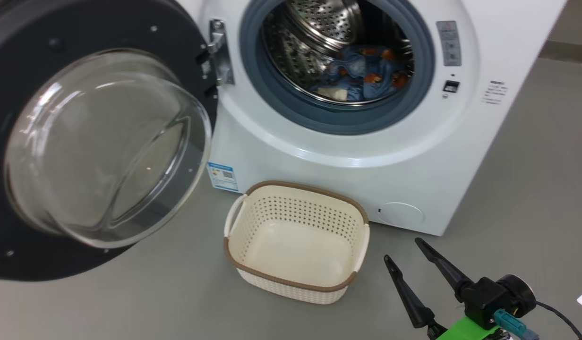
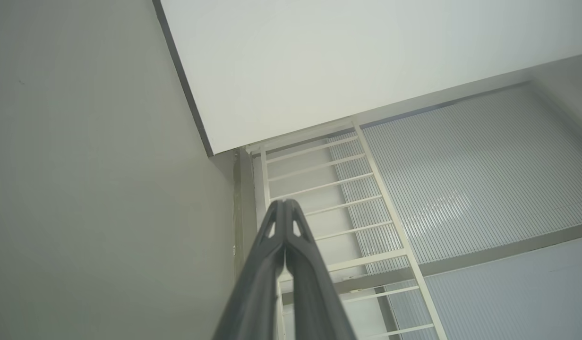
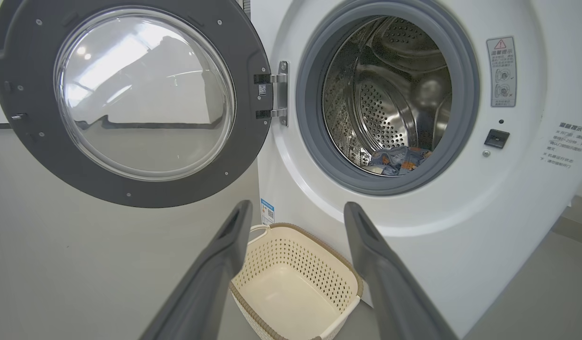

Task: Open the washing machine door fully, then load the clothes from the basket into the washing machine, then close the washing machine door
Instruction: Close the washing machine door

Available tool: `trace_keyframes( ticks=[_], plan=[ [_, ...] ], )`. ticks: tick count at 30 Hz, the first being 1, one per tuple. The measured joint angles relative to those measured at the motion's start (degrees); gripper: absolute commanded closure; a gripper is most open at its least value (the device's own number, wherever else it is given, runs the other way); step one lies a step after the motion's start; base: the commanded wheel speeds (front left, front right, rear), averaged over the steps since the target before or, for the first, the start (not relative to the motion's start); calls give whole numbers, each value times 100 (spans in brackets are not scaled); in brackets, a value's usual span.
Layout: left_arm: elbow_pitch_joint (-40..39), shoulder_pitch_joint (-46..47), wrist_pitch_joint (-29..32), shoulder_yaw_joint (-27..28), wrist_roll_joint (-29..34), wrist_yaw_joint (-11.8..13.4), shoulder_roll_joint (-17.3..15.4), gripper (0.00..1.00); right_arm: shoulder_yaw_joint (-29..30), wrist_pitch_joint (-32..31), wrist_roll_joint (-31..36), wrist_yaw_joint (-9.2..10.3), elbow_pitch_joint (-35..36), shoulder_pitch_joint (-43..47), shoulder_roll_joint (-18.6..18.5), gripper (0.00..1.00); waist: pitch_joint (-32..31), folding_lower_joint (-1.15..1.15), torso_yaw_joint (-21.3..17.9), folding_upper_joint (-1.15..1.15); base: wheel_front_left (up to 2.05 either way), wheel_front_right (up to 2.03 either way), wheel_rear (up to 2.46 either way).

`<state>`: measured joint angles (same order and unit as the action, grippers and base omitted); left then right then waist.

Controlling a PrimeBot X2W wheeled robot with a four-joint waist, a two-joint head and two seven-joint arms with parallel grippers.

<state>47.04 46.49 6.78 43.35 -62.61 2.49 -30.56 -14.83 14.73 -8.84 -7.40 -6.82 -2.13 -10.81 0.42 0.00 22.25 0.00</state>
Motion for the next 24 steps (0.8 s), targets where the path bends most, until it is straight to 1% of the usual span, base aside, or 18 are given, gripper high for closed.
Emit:
trace_keyframes(
  ticks=[4, 9, 11, 16, 24],
  plan=[
    [237, 35, 142, -9, -18, -34, -109, 100, 0, 0, -23, 0, -9, 14, -149, 0, 70, 0, -244, 0, 0, 0, 0],
    [452, 35, 504, -120, -45, -209, -118, 100, 3, 0, -58, 0, -9, 73, -307, 0, 152, 0, -499, 0, 0, 0, 0],
    [519, 40, 637, -112, -109, -234, -118, 100, 18, 0, -101, 0, -9, 103, -366, 0, 196, 0, -574, 0, 0, 0, 0],
    [655, 44, 861, -131, -232, -333, -103, 100, 63, 0, -154, 0, 16, 105, -397, 0, 335, 0, -667, 0, 0, 0, 0],
    [784, 43, 1149, -145, -327, -378, -92, 100, 62, 0, -185, 0, 47, 108, -415, 0, 451, 0, -711, 0, 0, 0, 0]
  ],
)
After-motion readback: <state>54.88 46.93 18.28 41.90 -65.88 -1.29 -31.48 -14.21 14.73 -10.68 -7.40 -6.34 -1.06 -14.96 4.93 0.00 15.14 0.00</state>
